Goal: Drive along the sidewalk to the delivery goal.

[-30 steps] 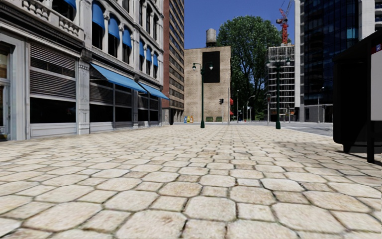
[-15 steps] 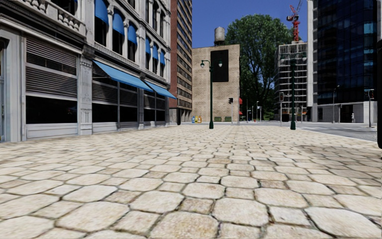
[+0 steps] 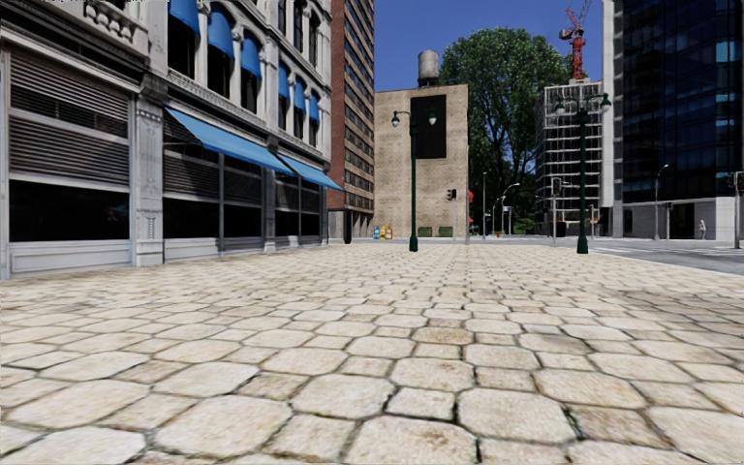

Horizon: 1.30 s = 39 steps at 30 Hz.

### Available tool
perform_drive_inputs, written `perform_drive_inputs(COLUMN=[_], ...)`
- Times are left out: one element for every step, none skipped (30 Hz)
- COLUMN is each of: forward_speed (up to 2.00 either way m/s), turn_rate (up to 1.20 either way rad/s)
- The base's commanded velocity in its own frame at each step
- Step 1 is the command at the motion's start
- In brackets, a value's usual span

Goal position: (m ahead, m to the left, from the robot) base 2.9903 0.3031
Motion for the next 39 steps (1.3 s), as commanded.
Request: perform_drive_inputs(forward_speed=[1.59, 1.59, 1.59, 1.59, 1.59, 1.59, 1.59, 1.59, 1.59, 1.59, 1.59, 1.59, 1.59, 1.59, 1.59, 1.59, 1.59, 1.59, 1.59, 1.59, 1.59, 1.59, 1.59, 1.59, 1.59, 1.59, 1.59, 1.59, 1.59, 1.59, 1.59, 1.59, 1.59, 1.59, 1.59, 1.59, 1.59, 1.59, 1.59], turn_rate=[0.0, 0.0, 0.0, 0.0, 0.0, 0.22, 0.49, 0.59, 0.62, 0.59, 0.59, 0.12, 0.01, 0.0, 0.0, 0.0, 0.0, 0.0, 0.0, 0.0, 0.0, 0.0, 0.0, 0.0, 0.0, 0.0, 0.0, 0.0, 0.0, 0.0, 0.0, 0.0, 0.0, 0.0, 0.0, 0.0, 0.0, 0.0, 0.0])
